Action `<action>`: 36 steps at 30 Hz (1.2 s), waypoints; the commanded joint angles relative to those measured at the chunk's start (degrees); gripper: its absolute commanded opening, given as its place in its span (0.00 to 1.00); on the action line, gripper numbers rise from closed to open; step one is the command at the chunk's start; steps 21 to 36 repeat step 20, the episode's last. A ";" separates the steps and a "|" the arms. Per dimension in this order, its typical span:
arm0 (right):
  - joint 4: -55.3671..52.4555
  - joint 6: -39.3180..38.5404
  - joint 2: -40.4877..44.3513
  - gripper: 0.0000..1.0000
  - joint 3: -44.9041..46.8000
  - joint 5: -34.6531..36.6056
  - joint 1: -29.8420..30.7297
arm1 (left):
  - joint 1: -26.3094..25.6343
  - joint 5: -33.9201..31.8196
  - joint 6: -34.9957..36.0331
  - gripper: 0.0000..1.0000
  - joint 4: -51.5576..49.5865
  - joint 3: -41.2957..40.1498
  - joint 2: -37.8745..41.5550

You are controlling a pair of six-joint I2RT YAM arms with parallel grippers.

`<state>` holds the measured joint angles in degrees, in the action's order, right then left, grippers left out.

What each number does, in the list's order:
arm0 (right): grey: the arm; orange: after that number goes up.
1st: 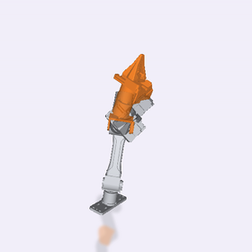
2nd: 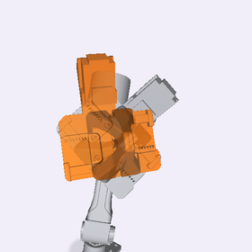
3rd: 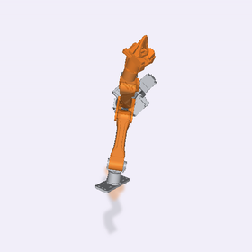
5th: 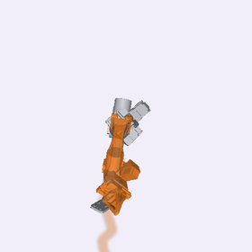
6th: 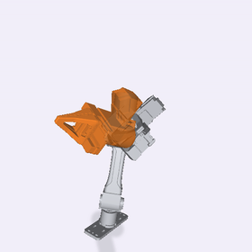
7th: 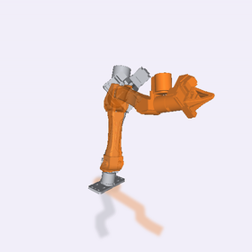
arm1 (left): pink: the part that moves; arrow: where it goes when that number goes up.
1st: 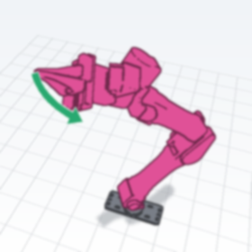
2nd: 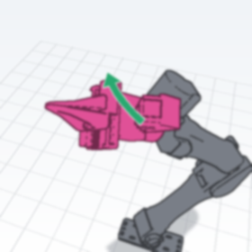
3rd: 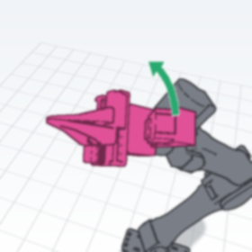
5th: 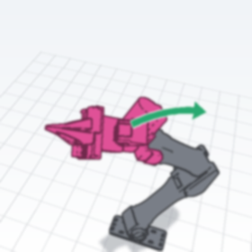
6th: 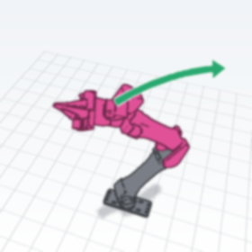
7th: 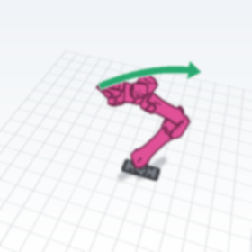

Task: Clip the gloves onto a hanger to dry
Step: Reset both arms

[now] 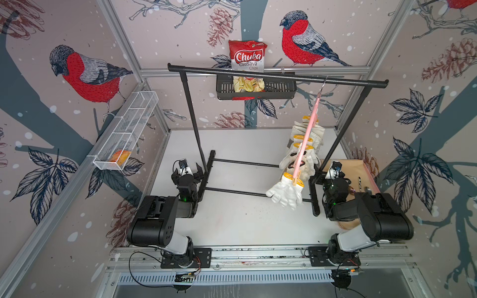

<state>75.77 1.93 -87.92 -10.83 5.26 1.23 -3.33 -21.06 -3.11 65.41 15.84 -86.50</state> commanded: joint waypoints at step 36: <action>0.86 1.40 -0.15 1.00 -0.33 1.08 -0.32 | 0.17 0.05 0.21 0.98 3.08 -0.13 -0.07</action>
